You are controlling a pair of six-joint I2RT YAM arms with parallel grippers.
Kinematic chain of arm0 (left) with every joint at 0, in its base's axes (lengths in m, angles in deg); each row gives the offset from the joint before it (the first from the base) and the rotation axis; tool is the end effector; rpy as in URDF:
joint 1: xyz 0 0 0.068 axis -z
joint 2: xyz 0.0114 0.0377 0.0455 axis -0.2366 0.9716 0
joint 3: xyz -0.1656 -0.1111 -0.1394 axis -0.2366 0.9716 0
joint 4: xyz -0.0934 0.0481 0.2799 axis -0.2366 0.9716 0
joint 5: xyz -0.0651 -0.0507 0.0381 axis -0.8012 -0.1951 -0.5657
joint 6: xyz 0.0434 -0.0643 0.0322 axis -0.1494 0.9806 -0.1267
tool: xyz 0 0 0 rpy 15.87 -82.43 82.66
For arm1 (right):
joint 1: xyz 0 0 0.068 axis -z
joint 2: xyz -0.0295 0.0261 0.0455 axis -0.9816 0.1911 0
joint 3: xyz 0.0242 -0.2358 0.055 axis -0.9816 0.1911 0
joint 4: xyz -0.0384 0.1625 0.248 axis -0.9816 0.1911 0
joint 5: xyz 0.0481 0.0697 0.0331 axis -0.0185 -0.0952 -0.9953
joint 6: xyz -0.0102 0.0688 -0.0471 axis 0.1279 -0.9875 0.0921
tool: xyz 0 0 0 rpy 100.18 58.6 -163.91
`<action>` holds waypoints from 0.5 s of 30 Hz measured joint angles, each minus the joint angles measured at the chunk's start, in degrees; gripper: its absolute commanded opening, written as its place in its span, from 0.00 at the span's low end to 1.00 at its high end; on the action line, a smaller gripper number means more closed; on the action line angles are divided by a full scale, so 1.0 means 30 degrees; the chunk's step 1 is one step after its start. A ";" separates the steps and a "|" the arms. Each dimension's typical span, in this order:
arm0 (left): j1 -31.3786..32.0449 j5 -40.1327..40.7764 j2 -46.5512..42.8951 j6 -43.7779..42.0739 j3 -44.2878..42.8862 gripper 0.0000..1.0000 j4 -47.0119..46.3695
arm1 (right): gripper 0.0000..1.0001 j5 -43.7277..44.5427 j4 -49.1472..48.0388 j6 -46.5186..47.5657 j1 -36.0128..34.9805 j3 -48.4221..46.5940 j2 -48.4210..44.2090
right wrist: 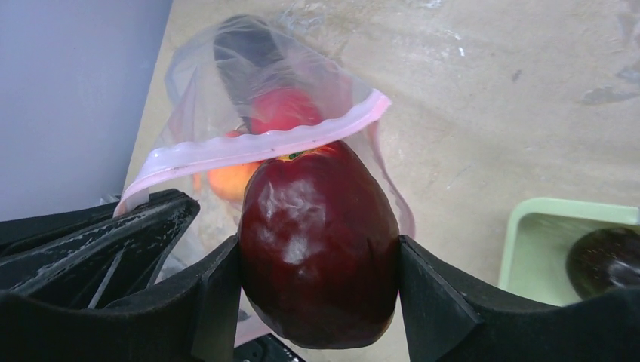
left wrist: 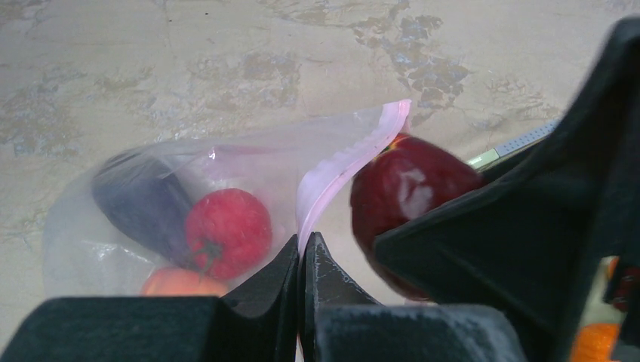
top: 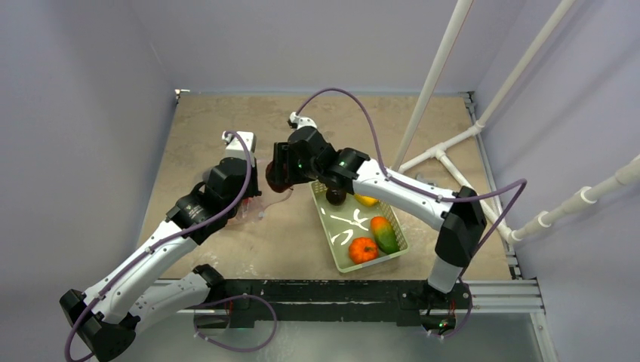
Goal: Place the food in the zip-top bag and seal the zipper
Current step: Place the fake vegetable in the zipper food storage bag.
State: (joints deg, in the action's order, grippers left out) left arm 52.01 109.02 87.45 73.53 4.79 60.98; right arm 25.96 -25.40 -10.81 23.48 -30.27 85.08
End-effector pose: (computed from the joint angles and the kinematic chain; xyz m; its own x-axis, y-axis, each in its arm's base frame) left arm 0.2388 -0.1448 0.2958 -0.4330 -0.0503 -0.9000 0.0812 0.9922 -0.0945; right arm 0.2720 0.3786 0.2785 -0.7344 0.0574 -0.6763 -0.3690 0.8025 0.4689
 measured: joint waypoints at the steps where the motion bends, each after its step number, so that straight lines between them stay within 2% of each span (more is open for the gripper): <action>1: 0.0000 0.0000 0.0000 0.0000 0.0000 0.00 0.0000 | 0.36 -0.0036 -0.0240 -0.0007 -0.0102 -0.0029 0.0240; 2: 0.0000 -0.0007 0.0000 0.0000 0.0000 0.00 0.0000 | 0.37 -0.0073 -0.0423 -0.0007 -0.0189 -0.0044 0.0459; 4: 0.0000 -0.0007 0.0000 0.0000 0.0000 0.00 0.0000 | 0.47 -0.0175 -0.0780 -0.0029 -0.0364 -0.0058 0.0903; 7: 0.0000 -0.0007 0.0000 0.0000 0.0000 0.00 0.0007 | 0.74 -0.0408 -0.1326 -0.0197 -0.0554 -0.0058 0.1392; 10: 0.0000 -0.0007 0.0000 0.0000 0.0000 0.00 0.0000 | 0.89 -0.0452 -0.1945 -0.0525 -0.0663 -0.0058 0.1639; 13: -0.0036 0.0160 -0.0022 -0.0051 0.0000 0.00 -0.0007 | 0.99 -0.0459 -0.2222 -0.0663 -0.0714 -0.0058 0.1654; 15: -0.0117 0.0277 -0.0044 -0.0051 0.0000 0.00 -0.0007 | 0.99 -0.0459 -0.2310 -0.0707 -0.0707 -0.0058 0.1654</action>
State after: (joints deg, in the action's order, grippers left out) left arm 51.66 109.85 87.32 73.38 4.79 60.96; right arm 24.58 -32.33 -12.93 21.36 -30.44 90.05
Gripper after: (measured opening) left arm 0.005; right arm 0.971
